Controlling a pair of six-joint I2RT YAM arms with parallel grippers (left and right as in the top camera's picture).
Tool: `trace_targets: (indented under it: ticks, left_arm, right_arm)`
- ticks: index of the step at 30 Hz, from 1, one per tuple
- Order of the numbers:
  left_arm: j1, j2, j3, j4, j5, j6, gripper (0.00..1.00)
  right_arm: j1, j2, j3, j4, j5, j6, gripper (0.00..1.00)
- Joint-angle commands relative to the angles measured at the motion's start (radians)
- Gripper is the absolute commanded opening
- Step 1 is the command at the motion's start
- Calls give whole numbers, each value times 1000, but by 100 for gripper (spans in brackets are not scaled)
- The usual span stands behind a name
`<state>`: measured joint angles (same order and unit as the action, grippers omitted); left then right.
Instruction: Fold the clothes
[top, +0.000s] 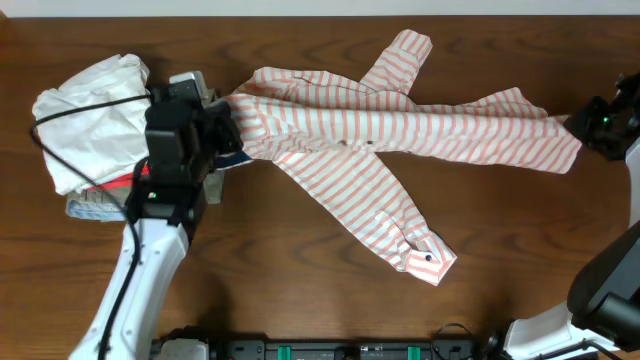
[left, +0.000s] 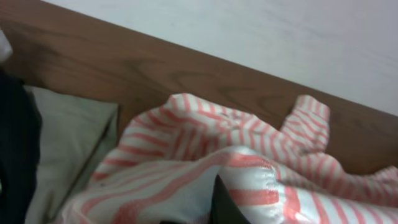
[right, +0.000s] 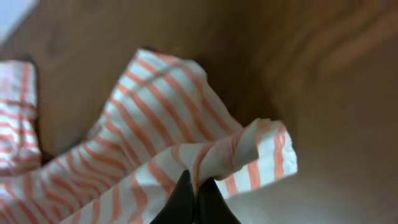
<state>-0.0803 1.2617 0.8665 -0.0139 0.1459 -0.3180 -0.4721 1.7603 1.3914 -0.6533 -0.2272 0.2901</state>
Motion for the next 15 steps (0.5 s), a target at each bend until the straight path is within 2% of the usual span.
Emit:
trace_targets:
  ticks: [1,8,15]
  left_arm:
    - [7,94,21,40,-83,-2,6]
    - [7,263,21,107,-84,-2,6]
    - [7,322,21,155,-108,2,6]
  right_arm:
    - [10,6,0,42,13,28,1]
    - [55,59,0,80,13,28,1]
    - [89,195,0,113,17,28,1]
